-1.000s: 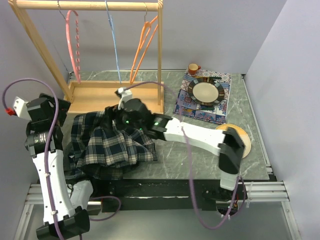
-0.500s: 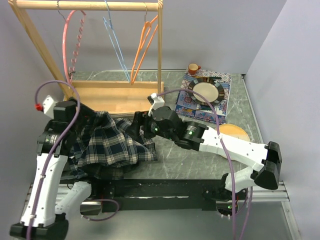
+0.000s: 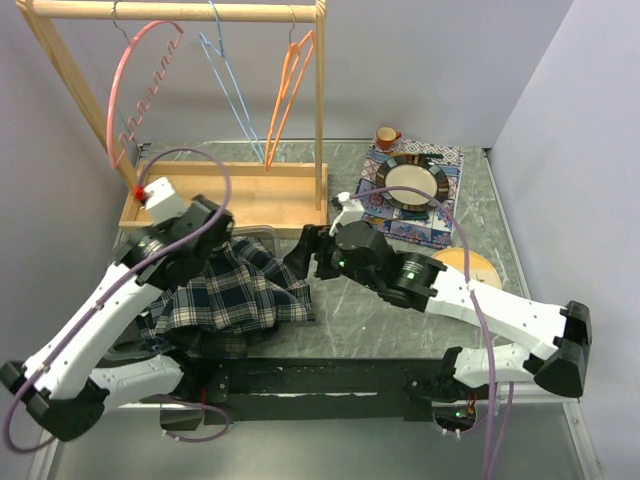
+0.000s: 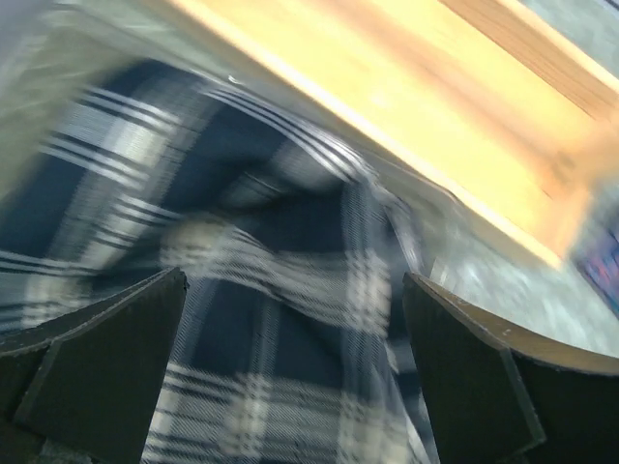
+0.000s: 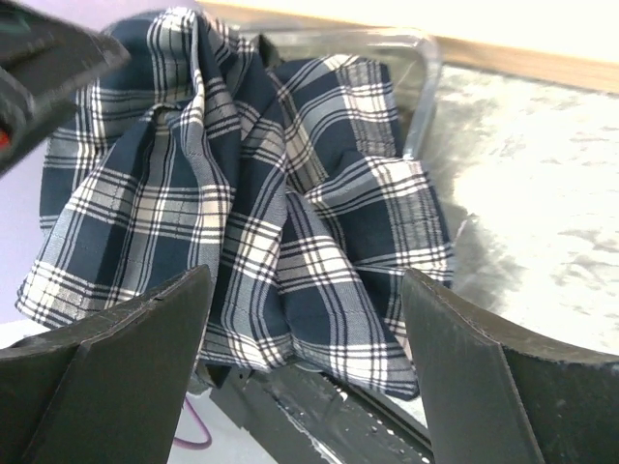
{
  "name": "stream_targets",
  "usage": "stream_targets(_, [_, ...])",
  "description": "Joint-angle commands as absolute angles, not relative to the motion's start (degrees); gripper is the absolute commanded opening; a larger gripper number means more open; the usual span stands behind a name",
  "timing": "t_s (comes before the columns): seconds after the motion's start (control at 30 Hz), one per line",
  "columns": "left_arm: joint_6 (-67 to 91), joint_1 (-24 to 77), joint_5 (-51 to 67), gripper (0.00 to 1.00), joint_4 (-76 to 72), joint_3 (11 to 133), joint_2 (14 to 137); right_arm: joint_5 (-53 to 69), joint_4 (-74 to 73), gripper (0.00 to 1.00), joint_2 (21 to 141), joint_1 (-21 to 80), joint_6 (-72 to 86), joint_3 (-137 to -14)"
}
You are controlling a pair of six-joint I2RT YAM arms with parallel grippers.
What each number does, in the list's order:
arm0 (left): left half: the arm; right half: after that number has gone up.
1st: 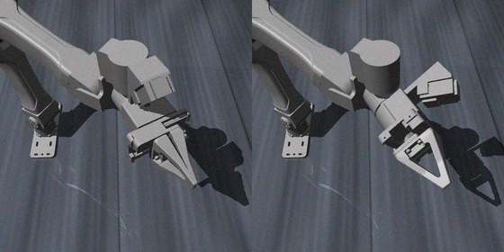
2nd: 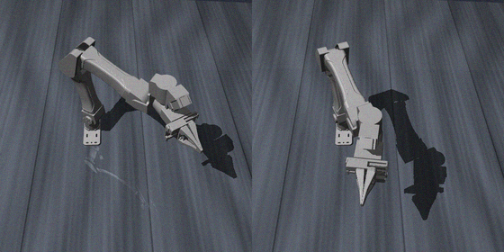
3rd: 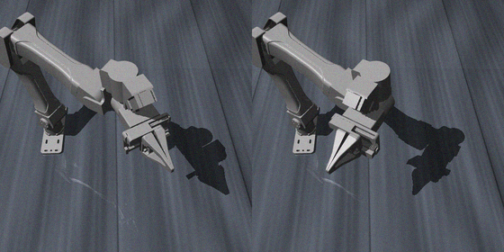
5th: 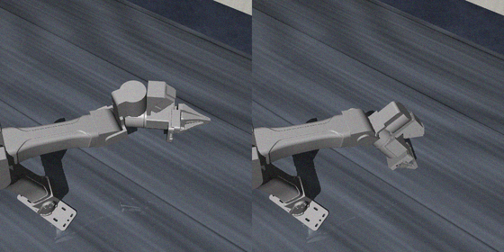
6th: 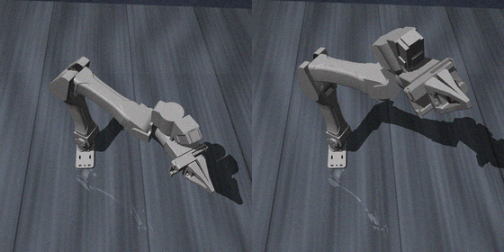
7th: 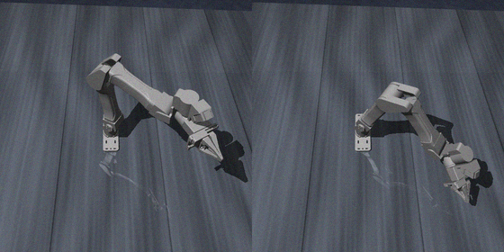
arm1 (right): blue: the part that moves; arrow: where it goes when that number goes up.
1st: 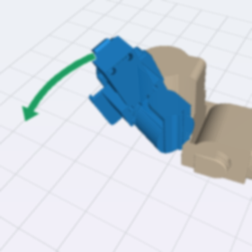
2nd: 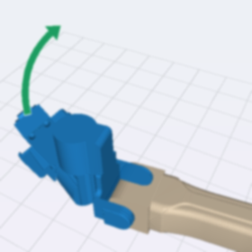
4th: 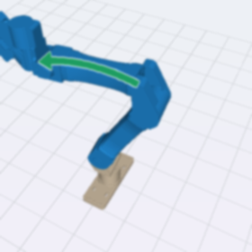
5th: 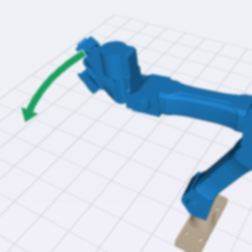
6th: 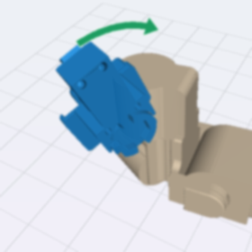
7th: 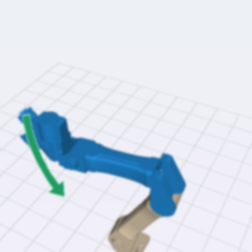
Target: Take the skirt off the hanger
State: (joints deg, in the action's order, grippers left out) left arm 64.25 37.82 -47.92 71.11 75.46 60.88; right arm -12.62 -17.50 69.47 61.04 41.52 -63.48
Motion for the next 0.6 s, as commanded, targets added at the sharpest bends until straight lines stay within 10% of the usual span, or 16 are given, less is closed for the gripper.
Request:
stream_targets(0.0, [58.8, 46.9, -45.1, 0.99, 68.3, 75.1, 58.9, -16.5, -16.0, 0.87, 64.9, 60.2, 41.0, -61.5])
stream_targets(0.57, [54.7, 61.7, -25.2, 0.97, 52.6, 55.7, 63.9, -20.6, -13.5, 0.87, 49.8, 57.8, 43.1, -48.6])
